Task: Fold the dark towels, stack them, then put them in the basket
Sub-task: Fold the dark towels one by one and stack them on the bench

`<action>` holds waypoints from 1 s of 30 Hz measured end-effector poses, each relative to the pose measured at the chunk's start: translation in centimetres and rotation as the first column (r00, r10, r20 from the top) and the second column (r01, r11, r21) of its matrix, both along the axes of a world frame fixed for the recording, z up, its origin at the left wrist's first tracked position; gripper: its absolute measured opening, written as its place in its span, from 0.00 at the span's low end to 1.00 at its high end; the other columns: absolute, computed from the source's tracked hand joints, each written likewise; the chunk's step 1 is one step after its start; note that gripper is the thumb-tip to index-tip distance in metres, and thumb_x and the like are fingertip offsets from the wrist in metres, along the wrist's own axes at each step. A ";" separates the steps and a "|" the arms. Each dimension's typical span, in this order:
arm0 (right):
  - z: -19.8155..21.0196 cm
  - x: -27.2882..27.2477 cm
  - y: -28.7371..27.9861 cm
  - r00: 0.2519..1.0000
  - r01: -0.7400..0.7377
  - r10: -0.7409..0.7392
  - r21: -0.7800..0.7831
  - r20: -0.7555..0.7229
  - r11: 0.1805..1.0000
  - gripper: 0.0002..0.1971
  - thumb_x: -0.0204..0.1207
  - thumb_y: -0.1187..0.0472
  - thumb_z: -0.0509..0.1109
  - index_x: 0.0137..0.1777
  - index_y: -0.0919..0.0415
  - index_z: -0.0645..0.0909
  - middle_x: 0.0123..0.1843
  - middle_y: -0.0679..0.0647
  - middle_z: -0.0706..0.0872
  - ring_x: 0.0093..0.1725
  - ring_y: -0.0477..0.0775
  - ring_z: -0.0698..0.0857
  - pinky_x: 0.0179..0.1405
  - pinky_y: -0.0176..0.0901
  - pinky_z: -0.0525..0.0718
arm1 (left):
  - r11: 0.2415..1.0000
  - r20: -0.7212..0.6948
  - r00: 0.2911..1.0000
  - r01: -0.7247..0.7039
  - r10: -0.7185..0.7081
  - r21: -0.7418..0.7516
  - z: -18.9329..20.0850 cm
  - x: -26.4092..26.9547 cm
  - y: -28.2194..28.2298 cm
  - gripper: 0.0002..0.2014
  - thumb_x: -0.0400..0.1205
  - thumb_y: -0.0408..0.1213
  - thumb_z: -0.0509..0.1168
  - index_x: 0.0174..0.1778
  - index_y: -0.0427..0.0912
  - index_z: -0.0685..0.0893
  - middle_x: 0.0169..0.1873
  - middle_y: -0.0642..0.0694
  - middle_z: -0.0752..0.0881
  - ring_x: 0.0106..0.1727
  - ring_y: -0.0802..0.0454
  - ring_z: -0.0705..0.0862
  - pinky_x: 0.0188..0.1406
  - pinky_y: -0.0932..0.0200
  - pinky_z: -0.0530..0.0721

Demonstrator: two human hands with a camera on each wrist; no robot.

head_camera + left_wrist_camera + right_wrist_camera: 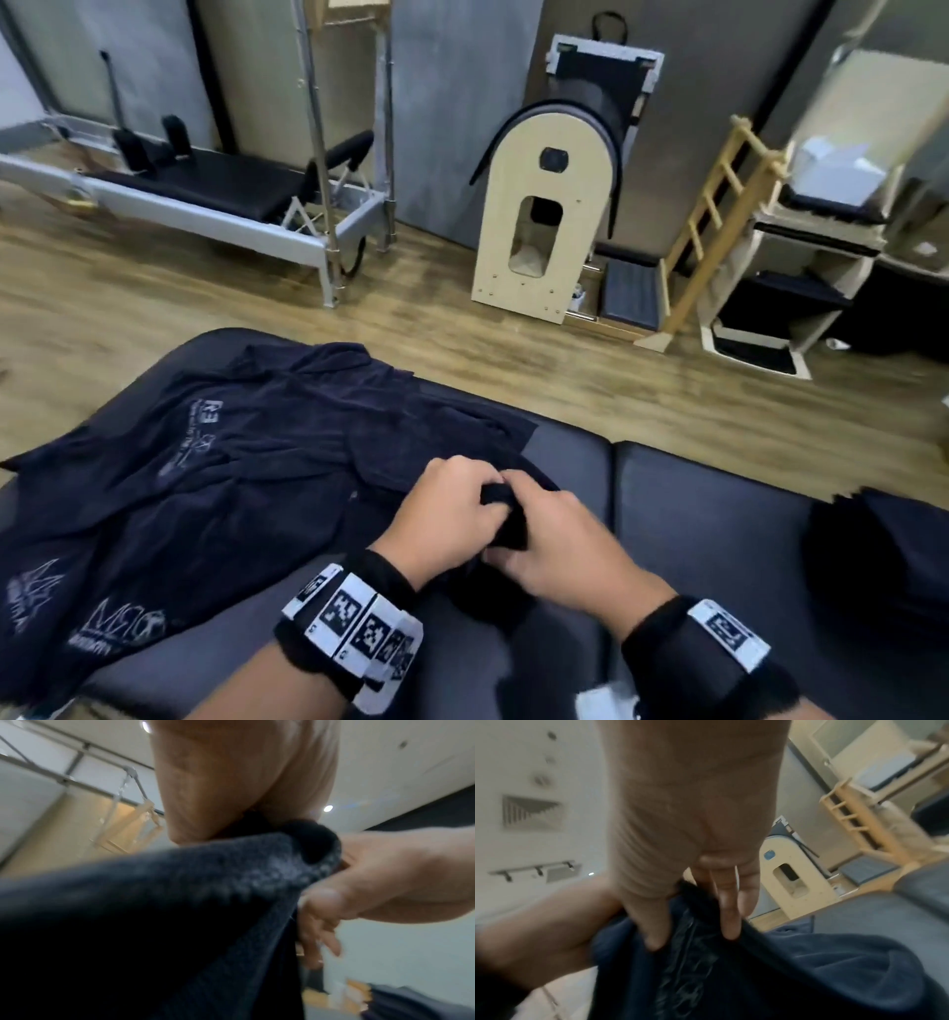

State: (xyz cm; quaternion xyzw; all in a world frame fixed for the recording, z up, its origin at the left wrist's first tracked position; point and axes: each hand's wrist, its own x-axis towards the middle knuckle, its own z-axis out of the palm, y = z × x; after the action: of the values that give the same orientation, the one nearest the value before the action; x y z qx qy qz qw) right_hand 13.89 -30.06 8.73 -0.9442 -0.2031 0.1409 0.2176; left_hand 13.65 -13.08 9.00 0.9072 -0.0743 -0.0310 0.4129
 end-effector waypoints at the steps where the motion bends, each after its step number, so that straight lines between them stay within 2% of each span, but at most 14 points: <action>1: 0.1 -0.1 -0.4 0.999 0.050 -0.050 0.008 0.019 0.999 0.23 0.69 0.43 0.70 0.64 0.39 0.70 0.56 0.46 0.89 0.59 0.57 0.86 0.54 0.55 0.86 | 0.999 0.002 1.000 0.004 -0.004 -0.033 0.2 0.1 -0.9 0.04 0.71 0.39 0.66 0.36 0.48 0.87 0.32 0.53 0.90 0.38 0.57 0.87 0.42 0.54 0.86; 3: 0.8 -0.1 -2.5 0.987 0.154 -0.155 0.025 0.050 0.988 0.13 0.72 0.47 0.70 0.52 0.42 0.72 0.44 0.48 0.88 0.49 0.60 0.87 0.46 0.53 0.86 | 0.995 -0.007 1.000 0.022 -0.023 -0.102 0.4 0.2 -2.2 0.04 0.71 0.36 0.72 0.37 0.50 0.88 0.32 0.54 0.89 0.36 0.60 0.87 0.39 0.58 0.85; 5: 1.9 -0.4 -5.2 0.974 0.222 -0.225 0.084 0.030 0.971 0.11 0.72 0.49 0.73 0.43 0.46 0.71 0.33 0.49 0.86 0.39 0.57 0.87 0.38 0.49 0.86 | 0.985 -0.033 0.996 0.078 -0.084 -0.154 0.0 -0.2 -3.0 0.08 0.71 0.34 0.76 0.39 0.52 0.88 0.34 0.55 0.90 0.36 0.61 0.87 0.40 0.60 0.85; 8: 3.5 -1.1 -8.3 0.939 0.342 -0.338 0.243 -0.058 0.908 0.13 0.73 0.56 0.76 0.36 0.54 0.74 0.27 0.53 0.89 0.27 0.46 0.89 0.28 0.40 0.84 | 0.943 -0.112 0.968 0.185 -0.223 -0.278 -1.0 -0.7 -4.5 0.13 0.69 0.41 0.80 0.48 0.51 0.89 0.45 0.54 0.87 0.48 0.58 0.88 0.54 0.57 0.86; 11: 4.4 -1.9 -10.8 0.925 0.375 -0.373 0.336 -0.074 0.864 0.13 0.71 0.60 0.77 0.34 0.60 0.75 0.27 0.54 0.89 0.27 0.45 0.90 0.30 0.41 0.84 | 0.904 -0.153 0.950 0.198 -0.272 -0.378 -1.1 -0.7 -7.1 0.14 0.71 0.40 0.80 0.51 0.43 0.87 0.47 0.45 0.88 0.50 0.54 0.88 0.55 0.49 0.86; 13: 4.6 -2.2 -12.8 0.926 0.372 -0.368 0.354 -0.083 0.858 0.13 0.73 0.61 0.77 0.34 0.57 0.75 0.28 0.54 0.90 0.29 0.45 0.91 0.29 0.39 0.84 | 0.872 -0.117 0.955 0.195 -0.274 -0.449 -0.4 -0.6 -9.2 0.06 0.76 0.29 0.77 0.45 0.39 0.87 0.38 0.48 0.89 0.43 0.57 0.86 0.46 0.55 0.84; 15: 4.6 -2.2 -15.8 0.918 0.392 -0.380 0.385 -0.111 0.835 0.13 0.76 0.60 0.77 0.34 0.57 0.77 0.30 0.55 0.91 0.31 0.49 0.92 0.31 0.39 0.84 | 0.820 -0.106 0.969 0.128 -0.223 -0.559 0.6 -0.6 -11.1 0.07 0.78 0.24 0.74 0.38 0.37 0.84 0.33 0.51 0.86 0.39 0.57 0.83 0.43 0.59 0.80; 18: 4.7 -2.6 -20.1 0.910 0.414 -0.386 0.323 -0.150 0.851 0.13 0.80 0.55 0.75 0.34 0.55 0.83 0.31 0.50 0.91 0.33 0.47 0.92 0.36 0.41 0.84 | 0.777 -0.069 0.990 0.051 -0.121 -0.628 2.0 -0.3 -13.7 0.08 0.76 0.28 0.73 0.36 0.37 0.80 0.31 0.46 0.81 0.36 0.52 0.78 0.40 0.56 0.76; 20: 4.6 -3.4 -22.1 0.919 0.394 -0.382 0.235 -0.096 0.889 0.11 0.80 0.56 0.75 0.35 0.45 0.85 0.31 0.39 0.90 0.34 0.37 0.89 0.42 0.40 0.87 | 0.801 -0.036 0.984 0.119 -0.173 -0.586 2.7 -0.2 -15.9 0.07 0.77 0.28 0.72 0.37 0.39 0.81 0.30 0.47 0.82 0.35 0.54 0.78 0.38 0.58 0.77; 21: 4.7 -3.8 -22.3 0.922 0.384 -0.382 0.245 -0.058 0.890 0.08 0.79 0.57 0.75 0.41 0.41 0.87 0.36 0.36 0.90 0.37 0.35 0.88 0.46 0.40 0.87 | 0.827 0.002 0.975 0.191 -0.224 -0.529 3.0 -0.3 -17.1 0.07 0.78 0.28 0.72 0.39 0.41 0.82 0.31 0.50 0.83 0.35 0.56 0.79 0.38 0.59 0.78; 23: 5.2 -4.4 -22.5 0.925 0.351 -0.379 0.331 0.022 0.876 0.17 0.76 0.59 0.76 0.60 0.37 0.85 0.51 0.35 0.89 0.42 0.38 0.89 0.50 0.38 0.88 | 0.873 0.104 0.941 0.338 -0.322 -0.351 3.3 -0.7 -19.3 0.04 0.78 0.32 0.71 0.42 0.46 0.85 0.34 0.55 0.87 0.37 0.59 0.83 0.43 0.56 0.83; 24: 5.5 -4.7 -22.4 0.927 0.336 -0.372 0.355 0.037 0.873 0.20 0.75 0.60 0.76 0.62 0.37 0.83 0.53 0.37 0.89 0.40 0.42 0.90 0.47 0.39 0.89 | 0.889 0.155 0.923 0.381 -0.351 -0.253 3.4 -0.9 -20.2 0.05 0.77 0.34 0.70 0.44 0.49 0.85 0.36 0.56 0.88 0.39 0.59 0.85 0.46 0.54 0.84; 28: 6.5 -5.2 -23.7 0.931 0.309 -0.344 0.237 0.122 0.921 0.07 0.79 0.61 0.70 0.44 0.47 0.85 0.34 0.46 0.91 0.36 0.44 0.90 0.45 0.45 0.88 | 0.925 0.199 0.916 0.370 -0.348 -0.088 4.3 -1.2 -21.9 0.03 0.77 0.39 0.72 0.43 0.53 0.85 0.34 0.56 0.88 0.37 0.59 0.85 0.44 0.53 0.86; 30: 6.7 -5.3 -25.2 0.913 0.338 -0.377 0.228 0.155 0.913 0.05 0.80 0.58 0.71 0.44 0.50 0.87 0.33 0.46 0.91 0.39 0.44 0.89 0.47 0.46 0.87 | 0.935 0.152 0.924 0.353 -0.351 0.011 4.7 -1.4 -21.7 0.06 0.75 0.44 0.76 0.39 0.54 0.85 0.30 0.57 0.86 0.33 0.62 0.82 0.36 0.60 0.82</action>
State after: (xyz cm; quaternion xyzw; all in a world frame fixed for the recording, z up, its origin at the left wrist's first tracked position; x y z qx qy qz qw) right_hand 8.54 -55.21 15.41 -0.9484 -0.0594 -0.0158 0.3110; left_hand 12.27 -34.82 13.75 0.8753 -0.2674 -0.0349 0.4013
